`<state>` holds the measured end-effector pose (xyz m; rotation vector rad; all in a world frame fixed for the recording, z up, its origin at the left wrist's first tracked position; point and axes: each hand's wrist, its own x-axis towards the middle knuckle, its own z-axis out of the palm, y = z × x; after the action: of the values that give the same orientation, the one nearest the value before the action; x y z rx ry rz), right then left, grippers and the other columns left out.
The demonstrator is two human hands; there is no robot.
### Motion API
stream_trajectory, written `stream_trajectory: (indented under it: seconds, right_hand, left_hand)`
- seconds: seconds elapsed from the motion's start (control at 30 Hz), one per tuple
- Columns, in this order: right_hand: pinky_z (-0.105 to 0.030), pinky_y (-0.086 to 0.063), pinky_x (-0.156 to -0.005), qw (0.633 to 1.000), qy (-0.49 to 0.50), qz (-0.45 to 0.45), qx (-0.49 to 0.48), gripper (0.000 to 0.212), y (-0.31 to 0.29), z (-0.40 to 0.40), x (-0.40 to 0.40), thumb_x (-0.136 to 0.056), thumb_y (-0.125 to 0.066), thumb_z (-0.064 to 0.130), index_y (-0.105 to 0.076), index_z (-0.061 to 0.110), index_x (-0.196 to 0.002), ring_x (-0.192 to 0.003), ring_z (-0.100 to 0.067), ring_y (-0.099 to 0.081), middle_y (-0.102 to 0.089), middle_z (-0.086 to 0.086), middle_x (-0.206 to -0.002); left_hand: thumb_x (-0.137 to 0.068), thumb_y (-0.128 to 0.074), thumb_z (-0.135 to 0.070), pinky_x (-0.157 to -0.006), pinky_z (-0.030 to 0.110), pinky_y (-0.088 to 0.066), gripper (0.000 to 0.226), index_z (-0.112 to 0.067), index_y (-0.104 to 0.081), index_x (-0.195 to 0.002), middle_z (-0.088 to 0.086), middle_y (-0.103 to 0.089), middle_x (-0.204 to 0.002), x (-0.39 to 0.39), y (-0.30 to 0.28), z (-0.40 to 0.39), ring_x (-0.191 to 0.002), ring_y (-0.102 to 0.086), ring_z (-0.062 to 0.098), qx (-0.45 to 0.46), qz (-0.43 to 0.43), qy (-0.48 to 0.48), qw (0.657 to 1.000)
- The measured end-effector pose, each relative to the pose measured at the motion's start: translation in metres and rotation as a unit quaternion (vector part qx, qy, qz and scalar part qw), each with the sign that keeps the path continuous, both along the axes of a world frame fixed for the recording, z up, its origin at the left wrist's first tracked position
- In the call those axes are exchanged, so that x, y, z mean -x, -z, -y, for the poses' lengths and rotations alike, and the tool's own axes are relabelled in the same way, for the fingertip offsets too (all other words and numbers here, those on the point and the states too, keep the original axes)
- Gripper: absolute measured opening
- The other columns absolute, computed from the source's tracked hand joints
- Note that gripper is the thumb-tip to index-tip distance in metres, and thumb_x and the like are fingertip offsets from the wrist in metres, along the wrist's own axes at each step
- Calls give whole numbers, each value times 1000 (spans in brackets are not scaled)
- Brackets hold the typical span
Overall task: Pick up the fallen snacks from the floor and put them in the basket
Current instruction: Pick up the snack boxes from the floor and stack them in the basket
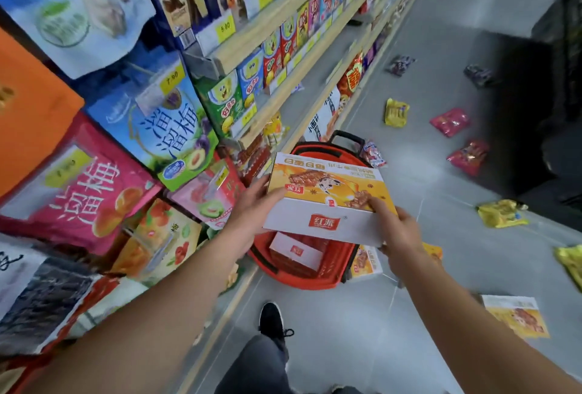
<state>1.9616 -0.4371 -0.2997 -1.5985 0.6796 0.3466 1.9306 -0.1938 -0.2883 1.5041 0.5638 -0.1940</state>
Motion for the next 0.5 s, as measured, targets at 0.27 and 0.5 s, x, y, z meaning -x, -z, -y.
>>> stream_trajectory:
  seconds: [0.27,0.5]
  right_hand:
    - [-37,-48,-69,996,68,-64,-9,22,20,-24,-32,-88,-68,37,-65,24,-105,-77,-20,-58,-61,1,-90]
    - [-46,-57,-78,990,26,-141,6,29,35,-13,-90,-86,-66,42,-64,15,-98,-80,-27,-65,-66,-6,-90]
  left_hand:
    - [-73,-83,-26,-110,36,-40,101,-46,-20,-150,-7,-35,-155,-52,25,-28,-139,-37,12,-250,85,222,939]
    - [-70,-71,4,-64,32,-51,101,-37,-17,-144,2,-4,-159,-99,54,-14,-117,-54,34,-545,125,297,774]
